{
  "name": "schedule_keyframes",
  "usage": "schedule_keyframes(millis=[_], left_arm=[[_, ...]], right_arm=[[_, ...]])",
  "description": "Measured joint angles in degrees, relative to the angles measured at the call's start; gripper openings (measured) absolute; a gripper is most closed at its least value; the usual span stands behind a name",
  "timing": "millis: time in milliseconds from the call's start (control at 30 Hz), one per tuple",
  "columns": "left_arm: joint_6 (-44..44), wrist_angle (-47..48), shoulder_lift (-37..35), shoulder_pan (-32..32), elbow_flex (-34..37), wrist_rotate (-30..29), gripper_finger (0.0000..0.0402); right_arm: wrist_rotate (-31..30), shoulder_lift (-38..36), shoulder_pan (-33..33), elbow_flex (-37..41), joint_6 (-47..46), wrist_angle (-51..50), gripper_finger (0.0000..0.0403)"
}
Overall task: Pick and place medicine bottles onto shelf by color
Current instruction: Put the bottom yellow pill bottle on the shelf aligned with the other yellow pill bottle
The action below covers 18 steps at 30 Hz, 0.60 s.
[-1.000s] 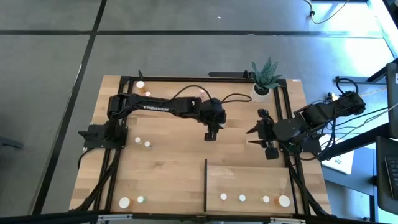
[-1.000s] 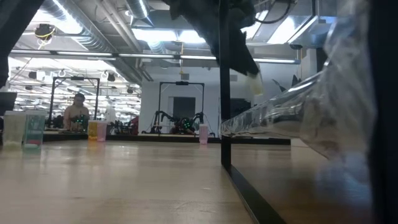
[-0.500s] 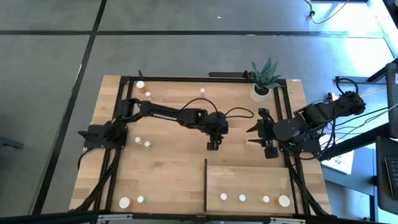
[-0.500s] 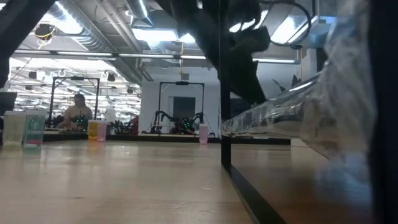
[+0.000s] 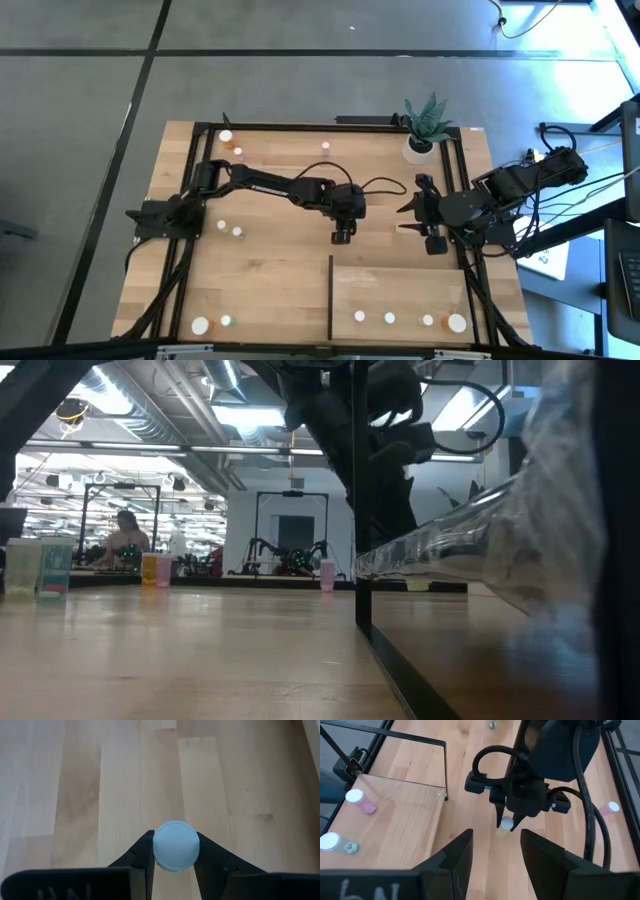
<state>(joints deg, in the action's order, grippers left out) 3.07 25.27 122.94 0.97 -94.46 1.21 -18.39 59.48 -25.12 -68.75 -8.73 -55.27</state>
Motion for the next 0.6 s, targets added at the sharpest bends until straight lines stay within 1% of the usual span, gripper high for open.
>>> schedule_keyframes(millis=[100, 300, 600], left_arm=[[0.0, 1.5, 0.8, -0.3, 0.1, 0.0, 0.0091], [-0.2, 1.1, 1.4, -0.3, 0.0, 0.0, 0.0092], [0.3, 1.2, 1.4, -0.3, 0.0, -0.4, 0.0119]], right_arm=[[0.0, 0.0, 0.0, 0.0, 0.0, -0.1, 0.0167], [0.0, 0.0, 0.0, 0.0, 0.0, -0.5, 0.0167], [0.0, 0.0, 0.0, 0.0, 0.0, -0.5, 0.0167]])
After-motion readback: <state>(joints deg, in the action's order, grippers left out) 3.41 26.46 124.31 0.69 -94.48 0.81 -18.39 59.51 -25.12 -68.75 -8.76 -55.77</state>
